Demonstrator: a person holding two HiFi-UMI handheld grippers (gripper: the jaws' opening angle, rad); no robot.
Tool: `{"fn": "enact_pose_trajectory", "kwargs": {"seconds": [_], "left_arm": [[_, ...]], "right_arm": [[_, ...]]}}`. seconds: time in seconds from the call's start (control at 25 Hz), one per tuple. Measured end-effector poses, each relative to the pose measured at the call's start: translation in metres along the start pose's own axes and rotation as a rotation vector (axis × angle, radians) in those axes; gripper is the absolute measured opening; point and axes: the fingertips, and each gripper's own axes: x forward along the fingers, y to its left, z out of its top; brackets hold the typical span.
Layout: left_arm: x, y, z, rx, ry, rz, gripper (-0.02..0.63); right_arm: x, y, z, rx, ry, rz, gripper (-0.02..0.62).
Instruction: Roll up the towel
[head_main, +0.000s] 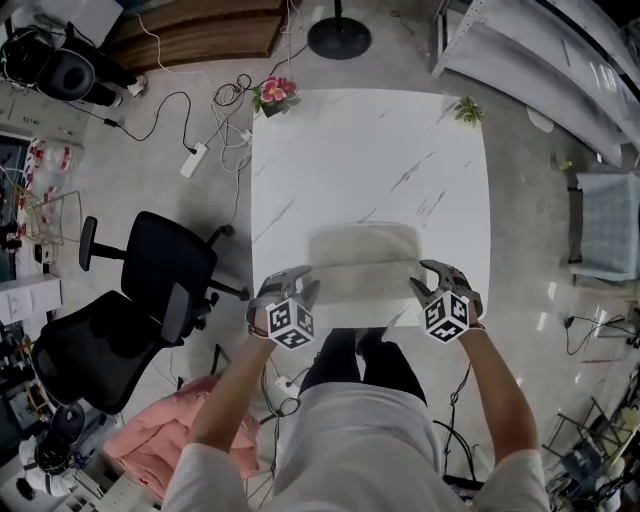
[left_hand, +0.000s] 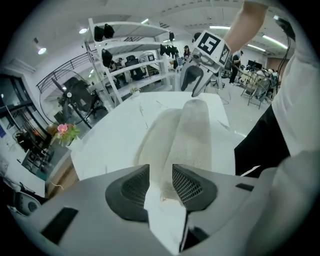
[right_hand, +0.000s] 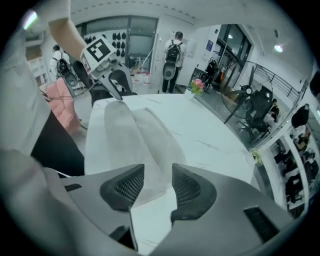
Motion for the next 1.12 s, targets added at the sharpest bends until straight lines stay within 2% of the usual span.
{"fn": "enact_pose_trajectory", "kwargs": {"seconds": [0.12, 0.28, 0.36, 0.44, 0.56, 0.64, 0.76, 0.96, 1.12], "left_arm": [[-0.011, -0.034, 0.006, 0.037, -0.045, -0.075, 0.141], [0.007, -0.074, -0.017, 0.137, 0.036, -0.112, 0.164], [0.022, -0.081, -0.029, 0.124, 0.07, -0.111, 0.195], [0.032, -0.078, -0.032, 0.096, 0.083, -0.087, 0.189], [0.039, -0.071, -0.03, 0.08, 0.087, -0.058, 0.143], [0.039, -0.075, -0.031, 0.092, 0.089, -0.07, 0.106], [0.029, -0.088, -0.035, 0.1, 0.09, -0.128, 0.084], [0.006, -0.121, -0.04, 0.093, 0.095, -0.277, 0.084], [-0.004, -0.133, -0.045, 0.074, 0.107, -0.355, 0.084]], "right_arm": [[-0.004, 0.036, -0.006, -0.047, 0.001, 0.125, 0.177], [0.008, 0.076, -0.031, -0.152, 0.083, 0.204, 0.179], [0.019, 0.084, -0.041, -0.167, 0.109, 0.2, 0.192], [0.03, 0.082, -0.046, -0.164, 0.118, 0.155, 0.19], [0.041, 0.074, -0.05, -0.144, 0.123, 0.092, 0.148], [0.043, 0.076, -0.053, -0.14, 0.13, 0.094, 0.111], [0.036, 0.086, -0.054, -0.146, 0.149, 0.134, 0.081], [0.014, 0.115, -0.058, -0.148, 0.177, 0.247, 0.081], [0.004, 0.135, -0.06, -0.134, 0.194, 0.33, 0.08]]}}
